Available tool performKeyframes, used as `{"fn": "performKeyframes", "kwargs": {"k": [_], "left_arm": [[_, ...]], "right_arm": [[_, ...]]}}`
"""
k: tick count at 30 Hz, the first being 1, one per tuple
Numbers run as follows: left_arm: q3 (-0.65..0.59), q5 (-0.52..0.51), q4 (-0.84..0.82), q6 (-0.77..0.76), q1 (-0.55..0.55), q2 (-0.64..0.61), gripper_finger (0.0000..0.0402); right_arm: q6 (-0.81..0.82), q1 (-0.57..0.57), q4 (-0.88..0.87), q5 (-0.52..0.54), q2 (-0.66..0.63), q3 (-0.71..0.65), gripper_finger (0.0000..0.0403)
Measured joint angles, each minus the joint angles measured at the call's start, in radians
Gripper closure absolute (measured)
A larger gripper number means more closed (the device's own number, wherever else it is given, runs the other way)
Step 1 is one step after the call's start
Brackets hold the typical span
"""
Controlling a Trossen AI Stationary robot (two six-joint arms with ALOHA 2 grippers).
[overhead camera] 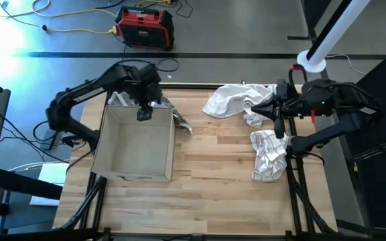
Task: Fold towel
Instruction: Move the bin to the top left of the table
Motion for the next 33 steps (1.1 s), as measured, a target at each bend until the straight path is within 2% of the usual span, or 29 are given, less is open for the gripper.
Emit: {"fn": "performKeyframes", "kwargs": {"k": [5,8,11,14,15,26,30,33], "left_arm": [[-0.009,-0.076,-0.024,0.025,0.0,0.057,0.0175],[-0.013,-0.153,-0.024,-0.002,0.0,0.088,0.0203],[-0.013,-0.156,-0.026,-0.064,-0.011,0.09,0.0277],[-0.013,-0.156,-0.046,-0.147,-0.043,0.083,0.0373],[-0.013,-0.15,-0.062,-0.191,-0.058,0.077,0.0385],[-0.013,-0.061,-0.176,-0.571,-0.343,0.03,0.0398],[-0.013,0.019,-0.158,-0.558,-0.462,0.03,0.04],[-0.013,0.01,-0.158,-0.48,-0.537,0.03,0.04]], "right_arm": [[0.013,0.0,-0.027,0.003,-0.001,0.0,0.0402],[0.013,0.0,-0.027,0.003,-0.001,0.0,0.0402],[0.013,0.0,-0.033,0.003,-0.001,0.0,0.0402],[0.013,0.0,-0.044,0.003,-0.001,0.0,0.0402],[0.014,0.0,-0.048,0.003,-0.001,0.0,0.0402],[-0.013,0.0,-0.052,0.084,-0.001,0.0,0.0402],[-0.016,0.0,-0.052,0.086,-0.001,0.0,0.0402],[-0.029,0.0,-0.052,0.086,-0.001,0.0,0.0402]]}}
